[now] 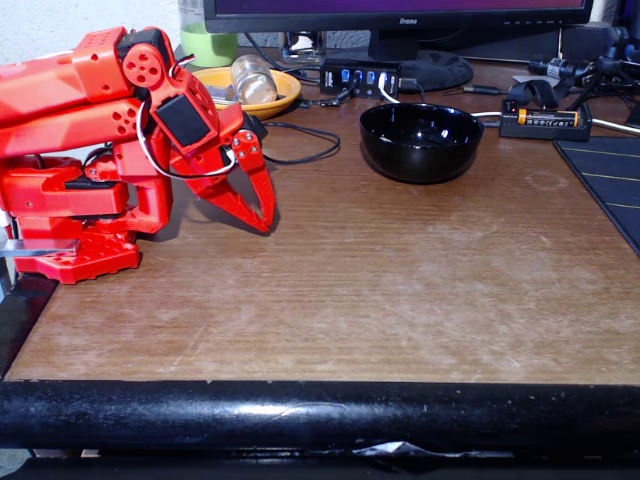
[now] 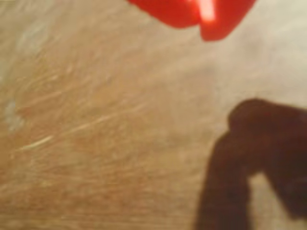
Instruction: Ramasse la gomme et mets-la dans le bol.
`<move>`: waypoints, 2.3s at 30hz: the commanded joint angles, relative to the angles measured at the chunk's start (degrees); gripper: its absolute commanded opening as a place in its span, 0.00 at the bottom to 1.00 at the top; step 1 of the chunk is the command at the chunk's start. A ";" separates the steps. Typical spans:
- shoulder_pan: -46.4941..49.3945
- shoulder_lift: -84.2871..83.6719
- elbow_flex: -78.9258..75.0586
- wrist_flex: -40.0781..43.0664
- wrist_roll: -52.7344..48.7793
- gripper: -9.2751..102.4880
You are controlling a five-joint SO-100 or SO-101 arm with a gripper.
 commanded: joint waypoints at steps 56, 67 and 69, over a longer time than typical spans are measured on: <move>-0.70 -0.18 1.76 -2.02 1.93 0.03; -0.70 -0.18 1.76 -2.02 1.93 0.03; -0.70 -0.18 1.76 -2.02 1.93 0.03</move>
